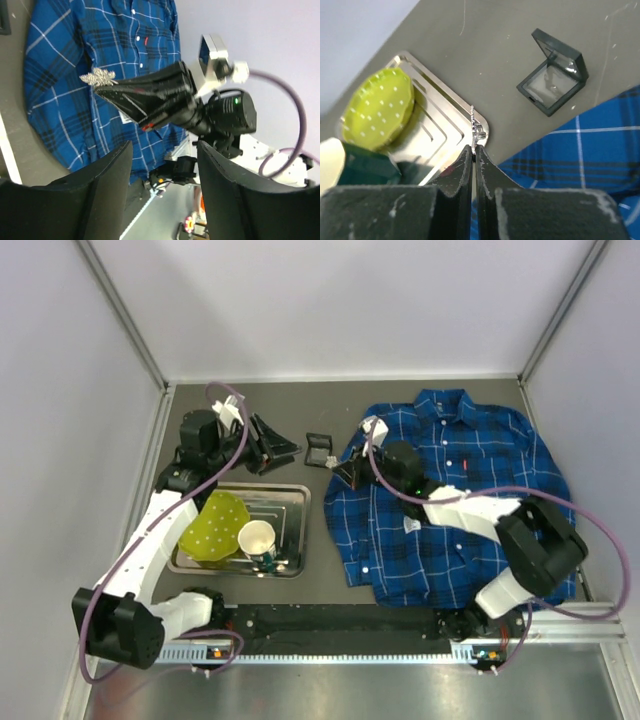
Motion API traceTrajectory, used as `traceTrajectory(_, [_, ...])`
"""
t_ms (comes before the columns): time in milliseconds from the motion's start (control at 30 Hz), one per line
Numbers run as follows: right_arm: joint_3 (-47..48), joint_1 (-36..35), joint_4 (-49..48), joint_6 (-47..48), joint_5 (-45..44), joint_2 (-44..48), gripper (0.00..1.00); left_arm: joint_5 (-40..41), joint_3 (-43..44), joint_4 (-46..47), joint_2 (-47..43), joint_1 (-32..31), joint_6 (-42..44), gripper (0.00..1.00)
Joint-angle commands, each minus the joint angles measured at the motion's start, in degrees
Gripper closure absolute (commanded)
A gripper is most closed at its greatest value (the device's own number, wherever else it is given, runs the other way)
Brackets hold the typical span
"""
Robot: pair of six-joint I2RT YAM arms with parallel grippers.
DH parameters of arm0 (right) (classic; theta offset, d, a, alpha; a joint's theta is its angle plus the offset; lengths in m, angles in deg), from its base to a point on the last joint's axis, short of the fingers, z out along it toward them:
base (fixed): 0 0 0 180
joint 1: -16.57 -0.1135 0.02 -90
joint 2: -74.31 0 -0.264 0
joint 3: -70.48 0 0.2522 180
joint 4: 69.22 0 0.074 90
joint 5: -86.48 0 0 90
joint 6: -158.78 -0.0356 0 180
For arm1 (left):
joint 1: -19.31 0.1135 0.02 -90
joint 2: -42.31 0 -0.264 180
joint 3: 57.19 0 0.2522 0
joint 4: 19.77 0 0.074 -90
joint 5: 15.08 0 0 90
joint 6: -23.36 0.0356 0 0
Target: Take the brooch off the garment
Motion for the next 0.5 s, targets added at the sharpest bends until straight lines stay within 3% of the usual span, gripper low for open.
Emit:
traceTrajectory(0, [4.50,4.58,-6.82,-25.16,8.76,-8.32,1.00,0.99,2.86,-4.48,-1.25,0.25,8.23,0.41])
traceTrajectory(33, [6.16,5.20,-7.80,-29.71,9.81,-10.09,1.00,0.90,3.12,-4.93,-1.42,0.25,9.02,0.41])
traceTrajectory(300, [14.26,6.26,-9.47,-39.77,10.53,-22.58,1.00,0.46,6.55,-11.34,-2.04,0.25,17.90,0.41])
traceTrajectory(467, [15.84,6.17,-13.16,-45.75,6.14,-27.24,1.00,-1.03,6.12,-12.58,-1.60,0.25,19.23,0.41])
